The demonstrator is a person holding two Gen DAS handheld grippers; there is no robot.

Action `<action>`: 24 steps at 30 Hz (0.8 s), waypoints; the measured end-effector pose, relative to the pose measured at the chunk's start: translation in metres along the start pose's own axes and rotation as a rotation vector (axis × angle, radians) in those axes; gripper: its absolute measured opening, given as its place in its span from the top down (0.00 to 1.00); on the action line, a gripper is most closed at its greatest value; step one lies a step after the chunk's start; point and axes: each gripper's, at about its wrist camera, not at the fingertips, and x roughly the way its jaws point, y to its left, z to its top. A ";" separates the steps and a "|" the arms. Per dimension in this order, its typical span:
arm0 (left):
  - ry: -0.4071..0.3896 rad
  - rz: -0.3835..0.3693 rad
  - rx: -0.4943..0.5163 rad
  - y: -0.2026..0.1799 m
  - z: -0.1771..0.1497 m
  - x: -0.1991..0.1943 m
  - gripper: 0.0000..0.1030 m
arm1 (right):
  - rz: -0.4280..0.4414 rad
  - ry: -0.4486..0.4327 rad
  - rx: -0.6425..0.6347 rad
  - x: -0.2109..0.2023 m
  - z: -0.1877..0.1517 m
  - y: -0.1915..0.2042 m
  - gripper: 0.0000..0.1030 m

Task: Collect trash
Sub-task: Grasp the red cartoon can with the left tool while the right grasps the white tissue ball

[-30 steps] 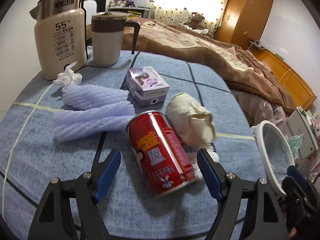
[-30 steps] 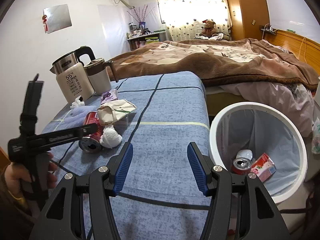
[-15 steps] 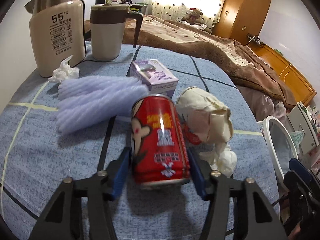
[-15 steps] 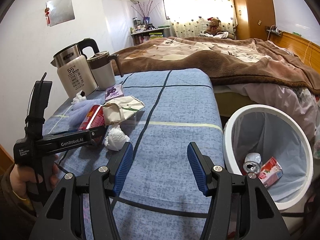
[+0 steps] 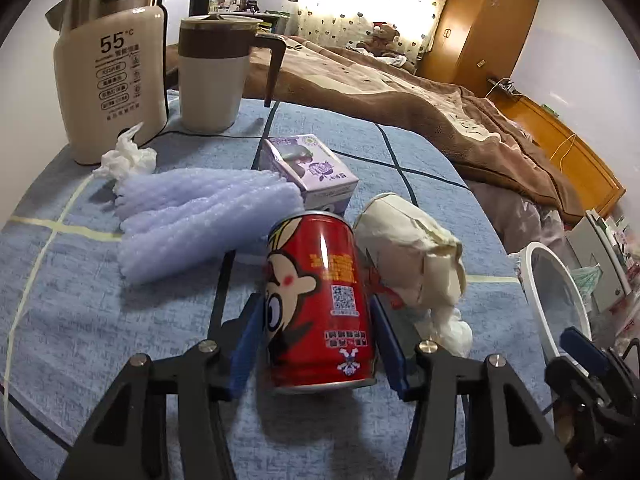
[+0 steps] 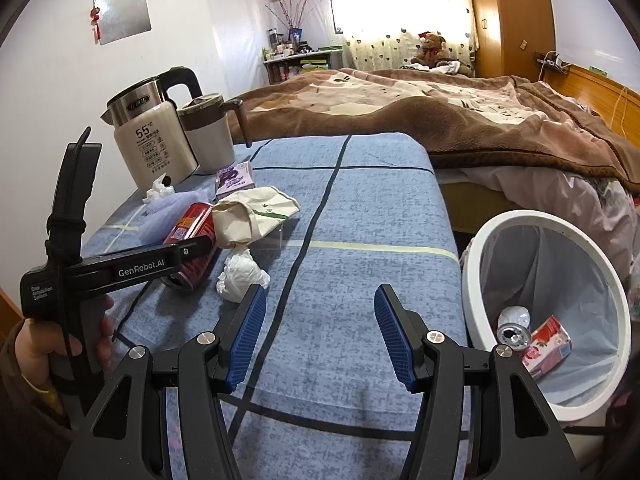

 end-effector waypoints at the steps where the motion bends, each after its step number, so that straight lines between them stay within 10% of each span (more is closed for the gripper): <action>1: -0.006 0.017 0.015 -0.001 -0.001 -0.002 0.46 | 0.003 0.003 -0.002 0.001 0.001 0.001 0.44; 24: -0.031 -0.041 -0.094 0.051 -0.039 -0.045 0.46 | 0.091 0.126 -0.075 0.070 0.013 0.053 0.44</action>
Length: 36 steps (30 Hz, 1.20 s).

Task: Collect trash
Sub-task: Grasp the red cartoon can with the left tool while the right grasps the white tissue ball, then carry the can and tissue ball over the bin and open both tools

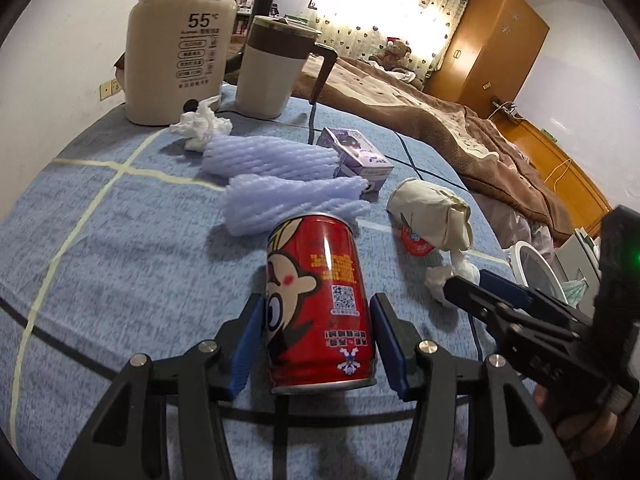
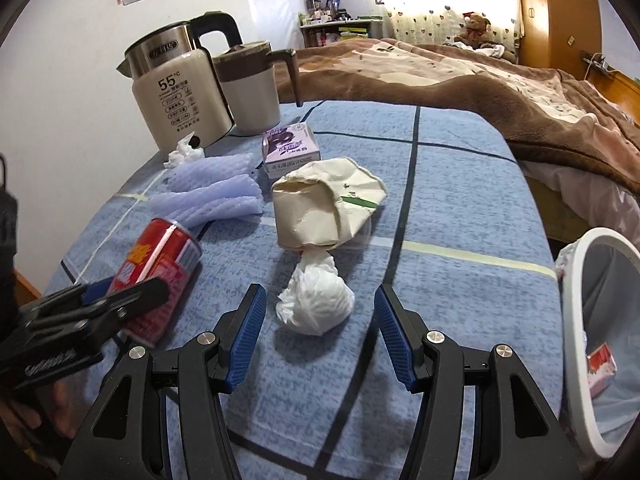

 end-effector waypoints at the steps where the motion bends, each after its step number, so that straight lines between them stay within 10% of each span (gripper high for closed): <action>1: -0.002 0.000 -0.002 0.001 -0.001 -0.001 0.46 | 0.002 0.002 0.004 0.002 0.000 0.000 0.45; 13: -0.007 -0.005 -0.015 0.006 -0.006 -0.005 0.46 | 0.005 -0.002 0.008 0.006 -0.003 0.005 0.70; 36: 0.003 -0.012 0.016 -0.013 -0.015 -0.006 0.46 | 0.083 -0.078 0.102 -0.034 -0.023 -0.004 0.76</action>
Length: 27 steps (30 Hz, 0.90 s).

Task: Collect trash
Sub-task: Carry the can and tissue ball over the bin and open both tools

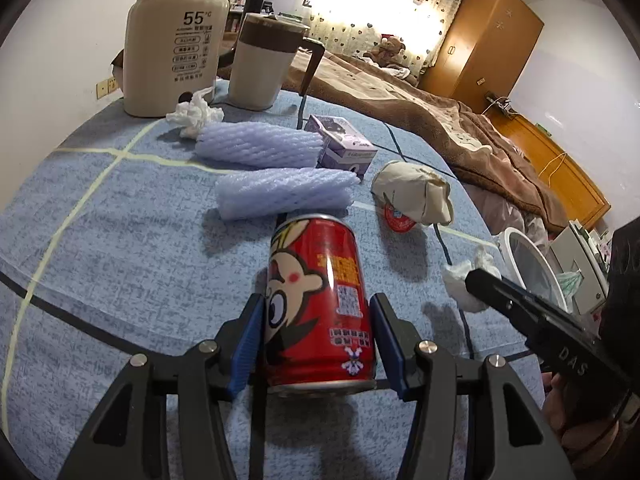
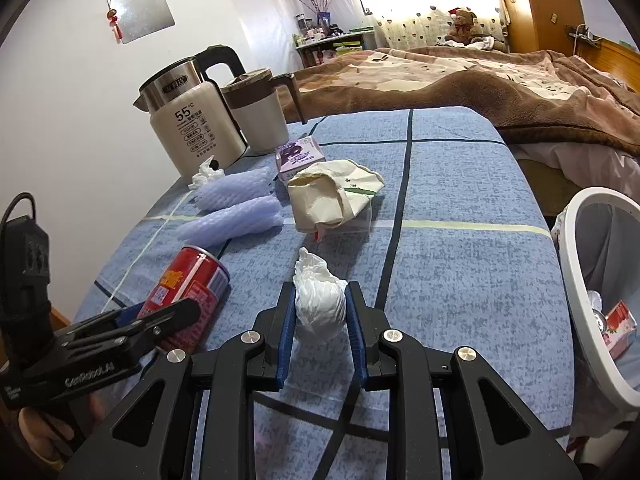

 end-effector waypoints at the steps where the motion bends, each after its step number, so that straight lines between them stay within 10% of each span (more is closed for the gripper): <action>1: -0.001 0.003 0.000 0.000 0.001 0.001 0.45 | 0.000 0.000 0.001 0.000 0.000 0.000 0.76; 27: -0.023 -0.015 0.124 -0.060 0.011 -0.007 0.47 | 0.013 -0.069 0.081 -0.034 -0.002 -0.028 0.76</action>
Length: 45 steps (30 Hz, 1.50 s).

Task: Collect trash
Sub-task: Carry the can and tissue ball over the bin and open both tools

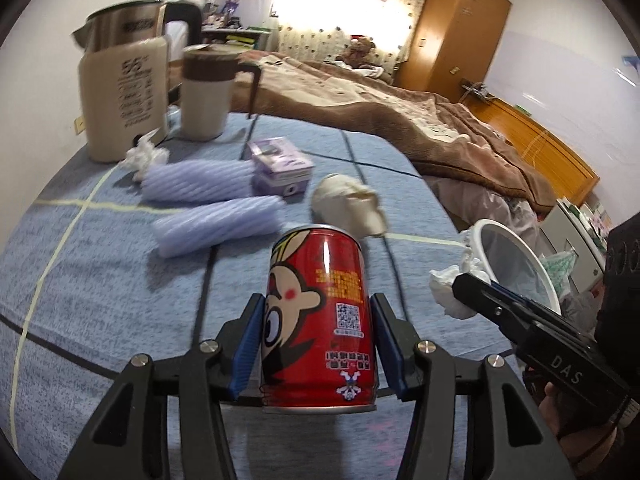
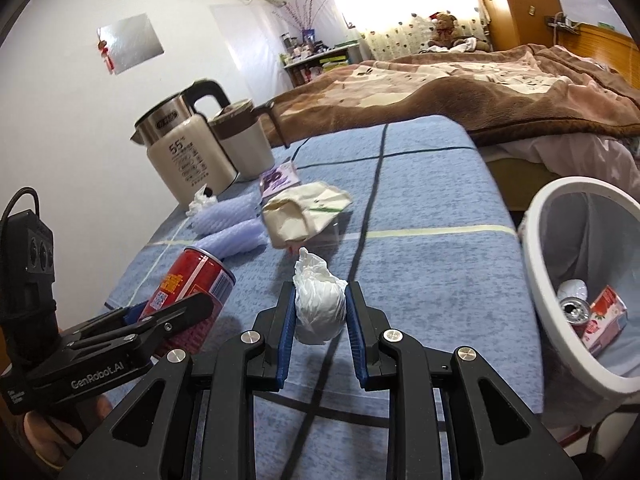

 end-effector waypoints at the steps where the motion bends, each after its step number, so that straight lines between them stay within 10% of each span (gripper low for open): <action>1: -0.003 -0.005 0.011 -0.006 0.001 -0.001 0.47 | -0.004 -0.005 0.007 -0.003 0.000 -0.003 0.75; 29: 0.006 -0.227 0.274 -0.179 0.015 0.030 0.47 | -0.209 -0.149 0.174 -0.112 0.008 -0.137 0.75; 45: 0.083 -0.287 0.333 -0.236 0.010 0.070 0.47 | -0.365 -0.078 0.236 -0.113 0.008 -0.214 0.75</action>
